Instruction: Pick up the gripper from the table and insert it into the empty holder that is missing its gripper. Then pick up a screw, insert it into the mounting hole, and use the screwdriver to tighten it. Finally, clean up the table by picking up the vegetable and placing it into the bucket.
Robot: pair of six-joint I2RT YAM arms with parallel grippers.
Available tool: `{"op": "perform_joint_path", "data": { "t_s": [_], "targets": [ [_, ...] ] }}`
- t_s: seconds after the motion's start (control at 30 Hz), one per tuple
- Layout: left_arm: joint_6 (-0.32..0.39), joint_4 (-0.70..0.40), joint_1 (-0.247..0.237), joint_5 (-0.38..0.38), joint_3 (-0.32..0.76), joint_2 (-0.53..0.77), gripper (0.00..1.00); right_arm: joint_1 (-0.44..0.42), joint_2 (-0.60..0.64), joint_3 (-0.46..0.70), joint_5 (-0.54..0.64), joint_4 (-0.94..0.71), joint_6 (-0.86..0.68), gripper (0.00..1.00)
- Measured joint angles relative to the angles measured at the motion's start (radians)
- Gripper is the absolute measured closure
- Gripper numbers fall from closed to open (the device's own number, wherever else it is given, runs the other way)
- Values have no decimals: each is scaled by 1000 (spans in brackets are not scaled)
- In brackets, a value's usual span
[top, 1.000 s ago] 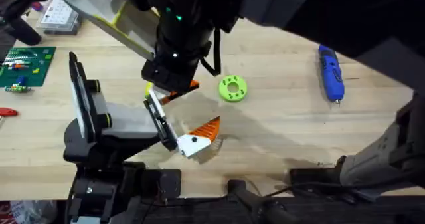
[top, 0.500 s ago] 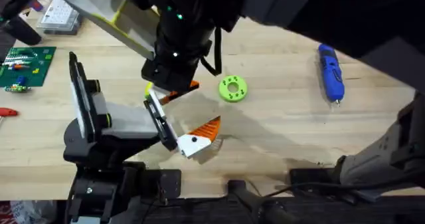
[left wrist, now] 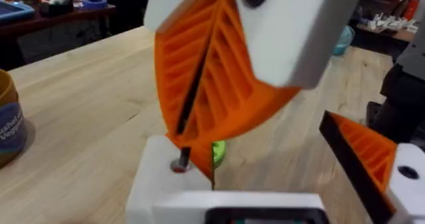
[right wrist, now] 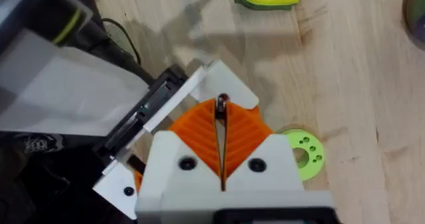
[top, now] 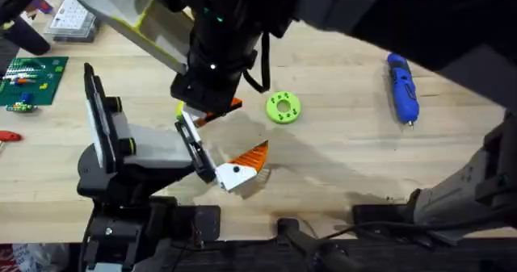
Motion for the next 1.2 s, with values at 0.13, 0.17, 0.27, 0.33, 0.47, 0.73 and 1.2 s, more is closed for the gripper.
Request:
{"op": "perform_joint_path", "data": {
  "t_s": [0.13,0.17,0.27,0.33,0.47,0.73,1.2],
  "targets": [
    [0,0,0,0,0,0,15,0,0,0,-7,0,0,991],
    [0,0,0,0,0,0,14,0,0,0,-8,0,0,991],
    [0,0,0,0,0,0,15,0,0,0,-9,0,0,991],
    [0,0,0,0,0,0,13,0,0,0,-5,-1,-1,991],
    [0,0,0,0,0,0,13,0,0,0,7,0,-1,991],
    [0,0,0,0,0,0,15,0,0,0,18,-1,-8,991],
    [0,0,0,0,0,0,15,0,0,0,18,-6,-8,991]
  ]
}}
